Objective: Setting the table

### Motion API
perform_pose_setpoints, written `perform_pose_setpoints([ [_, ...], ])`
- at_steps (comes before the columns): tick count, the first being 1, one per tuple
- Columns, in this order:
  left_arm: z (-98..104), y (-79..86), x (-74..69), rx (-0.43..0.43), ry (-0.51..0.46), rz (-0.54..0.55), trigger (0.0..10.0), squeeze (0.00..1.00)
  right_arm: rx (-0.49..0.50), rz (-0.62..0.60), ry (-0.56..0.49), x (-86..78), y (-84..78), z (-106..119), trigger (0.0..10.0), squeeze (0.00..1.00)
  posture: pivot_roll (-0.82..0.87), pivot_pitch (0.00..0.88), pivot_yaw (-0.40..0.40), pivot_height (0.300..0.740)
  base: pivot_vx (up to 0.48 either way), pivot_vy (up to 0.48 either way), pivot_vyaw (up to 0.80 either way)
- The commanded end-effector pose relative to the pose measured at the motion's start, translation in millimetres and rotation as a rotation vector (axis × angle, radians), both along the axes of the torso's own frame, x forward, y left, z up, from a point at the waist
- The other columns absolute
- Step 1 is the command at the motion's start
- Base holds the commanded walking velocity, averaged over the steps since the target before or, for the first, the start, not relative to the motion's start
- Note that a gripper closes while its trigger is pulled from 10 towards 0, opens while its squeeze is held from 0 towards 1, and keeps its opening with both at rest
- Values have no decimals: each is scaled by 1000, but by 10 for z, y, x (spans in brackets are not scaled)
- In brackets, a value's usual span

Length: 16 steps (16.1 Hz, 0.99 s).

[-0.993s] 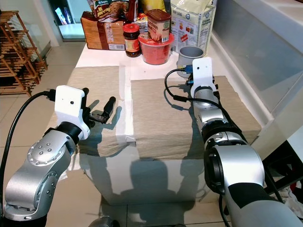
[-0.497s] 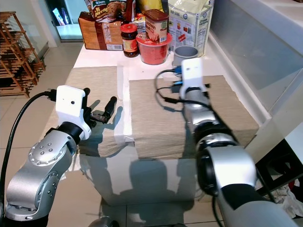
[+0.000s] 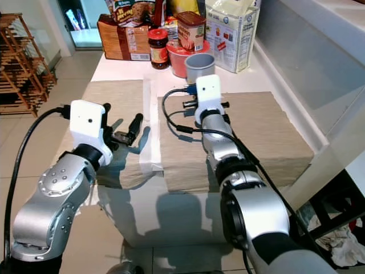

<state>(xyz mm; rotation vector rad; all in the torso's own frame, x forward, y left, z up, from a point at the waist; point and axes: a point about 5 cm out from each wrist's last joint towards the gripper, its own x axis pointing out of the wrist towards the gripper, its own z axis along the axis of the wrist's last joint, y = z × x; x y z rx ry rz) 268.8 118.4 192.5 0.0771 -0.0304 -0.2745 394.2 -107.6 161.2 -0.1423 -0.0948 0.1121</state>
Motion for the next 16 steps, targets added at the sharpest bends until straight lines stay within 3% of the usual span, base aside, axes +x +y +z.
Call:
perform_pose_setpoints([
  [1, 21, -18, 13, 1, -12, -3, 10000, 0, 9, -1, -48, -17, -1, 48, 0, 0, 138, 29, 17, 740, 0, 0, 0],
  [6, 17, -9, 37, -1, -19, 1, 10000, 0, -65, 25, -187, -129, 59, 90, 0, 0, 120, 23, 19, 740, 0, 0, 0],
  [11, -97, -18, 115, 9, 3, 24, 10000, 0, -121, 62, -377, -231, 132, 351, 0, 0, 87, 5, 16, 740, 0, 0, 0],
  [16, -276, 44, 144, 2, 46, 54, 10000, 0, -172, 29, -503, -301, 24, 548, 0, 0, 63, 0, 9, 740, 0, 0, 0],
])
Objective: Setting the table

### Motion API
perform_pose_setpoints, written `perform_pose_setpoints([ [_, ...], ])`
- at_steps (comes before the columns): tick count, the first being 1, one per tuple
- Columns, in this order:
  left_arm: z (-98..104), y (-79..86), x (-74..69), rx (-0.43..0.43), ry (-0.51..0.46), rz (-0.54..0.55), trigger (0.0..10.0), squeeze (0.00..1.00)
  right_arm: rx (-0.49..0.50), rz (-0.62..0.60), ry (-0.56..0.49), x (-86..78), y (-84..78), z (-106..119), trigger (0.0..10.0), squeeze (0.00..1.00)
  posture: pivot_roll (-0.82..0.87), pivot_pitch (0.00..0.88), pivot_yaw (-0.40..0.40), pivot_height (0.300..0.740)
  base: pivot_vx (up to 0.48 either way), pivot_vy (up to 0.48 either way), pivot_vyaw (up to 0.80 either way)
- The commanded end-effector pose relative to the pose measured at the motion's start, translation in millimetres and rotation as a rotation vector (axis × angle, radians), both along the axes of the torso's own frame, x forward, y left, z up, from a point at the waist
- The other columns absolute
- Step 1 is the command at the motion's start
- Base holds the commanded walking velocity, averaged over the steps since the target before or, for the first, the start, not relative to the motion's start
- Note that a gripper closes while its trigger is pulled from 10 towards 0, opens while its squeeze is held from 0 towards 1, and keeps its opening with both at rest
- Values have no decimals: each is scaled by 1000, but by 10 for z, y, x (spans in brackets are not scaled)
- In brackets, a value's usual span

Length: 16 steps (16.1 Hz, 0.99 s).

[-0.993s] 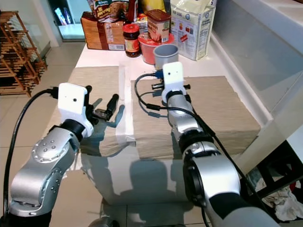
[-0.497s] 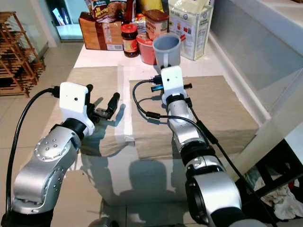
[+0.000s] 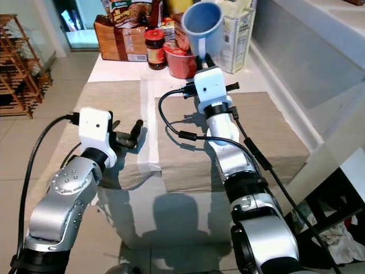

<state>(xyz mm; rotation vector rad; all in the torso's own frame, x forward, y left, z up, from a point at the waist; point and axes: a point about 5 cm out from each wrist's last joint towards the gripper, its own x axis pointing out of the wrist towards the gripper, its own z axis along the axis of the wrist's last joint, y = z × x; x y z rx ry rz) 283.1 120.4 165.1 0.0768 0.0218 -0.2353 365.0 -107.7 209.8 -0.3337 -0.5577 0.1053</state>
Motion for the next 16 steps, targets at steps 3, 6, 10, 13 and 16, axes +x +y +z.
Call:
perform_pose_setpoints([
  [3, 28, 65, 11, -29, -42, 22, 10000, 0, -33, -21, -81, -121, -75, 73, 0, 0, 54, 0, 5, 740, 0, 0, 0],
  [6, 88, 86, 2, -53, -84, 30, 10000, 0, -54, -33, -73, -250, -88, -73, 0, 0, 51, 0, 3, 740, 0, 0, 0],
  [10, 14, 145, -29, -55, -84, 56, 10000, 0, -65, -44, -26, -368, -61, -253, 0, 0, 46, 0, 2, 740, 0, 0, 0],
  [13, 21, 139, -25, -60, -93, 56, 10000, 0, -71, -41, -13, -363, -62, -273, 0, 0, 49, 0, -5, 740, 0, 0, 0],
  [16, 17, 136, -29, -52, -100, 52, 10000, 0, -68, -47, 34, -323, -78, -348, 0, 0, 52, 0, -7, 740, 0, 0, 0],
])
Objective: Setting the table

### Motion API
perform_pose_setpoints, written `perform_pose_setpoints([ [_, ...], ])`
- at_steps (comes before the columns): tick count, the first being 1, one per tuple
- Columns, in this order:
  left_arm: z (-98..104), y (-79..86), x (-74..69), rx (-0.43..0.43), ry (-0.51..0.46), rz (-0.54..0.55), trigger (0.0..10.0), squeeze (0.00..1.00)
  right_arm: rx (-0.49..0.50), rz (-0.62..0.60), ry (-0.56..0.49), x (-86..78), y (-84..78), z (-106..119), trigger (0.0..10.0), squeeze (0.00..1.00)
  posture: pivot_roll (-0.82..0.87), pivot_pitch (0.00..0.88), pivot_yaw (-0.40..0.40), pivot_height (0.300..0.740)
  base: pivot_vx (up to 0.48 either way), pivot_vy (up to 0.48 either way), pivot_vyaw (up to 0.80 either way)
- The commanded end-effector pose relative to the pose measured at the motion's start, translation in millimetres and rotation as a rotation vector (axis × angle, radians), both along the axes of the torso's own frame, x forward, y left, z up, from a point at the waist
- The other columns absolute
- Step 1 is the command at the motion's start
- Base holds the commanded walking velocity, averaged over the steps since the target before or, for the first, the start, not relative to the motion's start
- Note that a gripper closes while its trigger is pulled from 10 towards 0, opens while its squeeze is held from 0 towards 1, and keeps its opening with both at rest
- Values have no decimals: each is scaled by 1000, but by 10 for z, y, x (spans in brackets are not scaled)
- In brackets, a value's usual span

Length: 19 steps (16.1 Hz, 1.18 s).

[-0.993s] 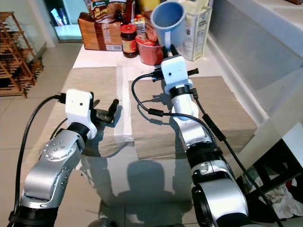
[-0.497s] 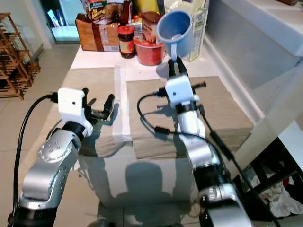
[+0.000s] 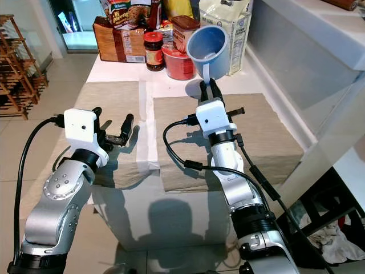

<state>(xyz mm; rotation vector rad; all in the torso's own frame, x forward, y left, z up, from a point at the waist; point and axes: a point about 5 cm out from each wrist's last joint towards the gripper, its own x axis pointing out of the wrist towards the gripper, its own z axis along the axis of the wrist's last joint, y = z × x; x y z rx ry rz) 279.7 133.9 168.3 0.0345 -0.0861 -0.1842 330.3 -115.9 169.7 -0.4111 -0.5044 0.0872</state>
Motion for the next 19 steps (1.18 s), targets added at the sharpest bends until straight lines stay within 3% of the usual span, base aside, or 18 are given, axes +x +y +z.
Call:
perform_pose_setpoints([
  [1, -11, 2, 6, 1, -1, 6, 10000, 0, -3, -2, 0, 35, 0, 36, 0, 0, 52, 0, -7, 740, 0, 0, 0],
  [3, 0, -7, 13, -21, -5, 4, 10000, 0, -5, -4, 21, 54, -10, 3, 0, 0, 51, 0, -8, 740, 0, 0, 0],
  [14, 15, -17, 30, -36, -11, 17, 10000, 0, -8, -6, 50, 77, -26, -48, 0, 0, 44, 0, -8, 740, -326, 0, 0],
  [19, 34, -54, 27, -46, -27, -8, 10000, 0, -15, -9, 64, 90, -37, -85, 0, 0, 43, 0, -9, 740, 0, 0, 0],
])
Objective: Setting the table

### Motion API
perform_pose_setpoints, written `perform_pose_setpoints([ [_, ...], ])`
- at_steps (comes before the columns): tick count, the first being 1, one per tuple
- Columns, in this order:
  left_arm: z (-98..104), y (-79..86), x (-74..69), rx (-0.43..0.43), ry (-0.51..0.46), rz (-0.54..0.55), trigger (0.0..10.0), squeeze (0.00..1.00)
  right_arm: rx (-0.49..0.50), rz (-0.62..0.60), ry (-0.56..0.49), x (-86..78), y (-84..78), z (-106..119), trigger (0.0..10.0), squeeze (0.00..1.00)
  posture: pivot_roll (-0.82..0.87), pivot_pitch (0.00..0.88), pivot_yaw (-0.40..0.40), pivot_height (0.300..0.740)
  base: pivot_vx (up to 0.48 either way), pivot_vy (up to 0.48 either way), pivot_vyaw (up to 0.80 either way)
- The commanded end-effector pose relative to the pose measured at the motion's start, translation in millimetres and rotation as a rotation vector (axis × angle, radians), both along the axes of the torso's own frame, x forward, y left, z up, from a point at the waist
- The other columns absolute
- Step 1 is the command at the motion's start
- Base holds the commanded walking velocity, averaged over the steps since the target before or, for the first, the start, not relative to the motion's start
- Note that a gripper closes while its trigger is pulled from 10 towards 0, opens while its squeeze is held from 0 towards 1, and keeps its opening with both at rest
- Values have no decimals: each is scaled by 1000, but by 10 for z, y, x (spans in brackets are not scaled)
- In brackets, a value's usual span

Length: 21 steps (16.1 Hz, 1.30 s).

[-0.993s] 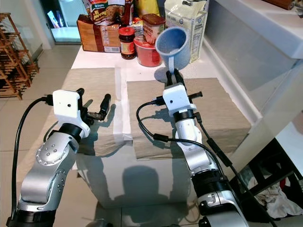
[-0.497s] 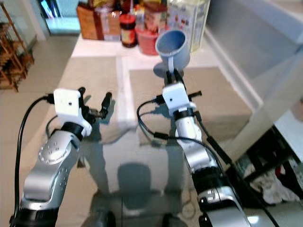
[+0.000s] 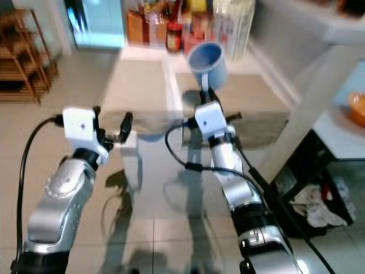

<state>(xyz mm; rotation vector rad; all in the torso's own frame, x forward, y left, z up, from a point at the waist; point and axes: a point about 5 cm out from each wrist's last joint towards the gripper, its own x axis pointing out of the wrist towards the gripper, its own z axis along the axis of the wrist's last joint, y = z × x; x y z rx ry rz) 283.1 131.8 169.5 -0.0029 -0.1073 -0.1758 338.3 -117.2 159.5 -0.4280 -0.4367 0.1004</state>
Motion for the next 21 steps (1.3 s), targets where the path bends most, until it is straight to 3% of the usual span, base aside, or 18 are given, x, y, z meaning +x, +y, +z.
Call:
perform_pose_setpoints([
  [1, 30, -35, -6, -10, -12, -18, 10000, 0, 8, -7, 4, 20, -33, 8, 0, 0, 41, 0, -8, 740, 0, 0, 0],
  [21, -30, -50, 36, 40, 25, 19, 10000, 0, -17, 24, 34, 45, 0, -39, 0, 0, 37, 0, -2, 740, 0, -454, 0],
])
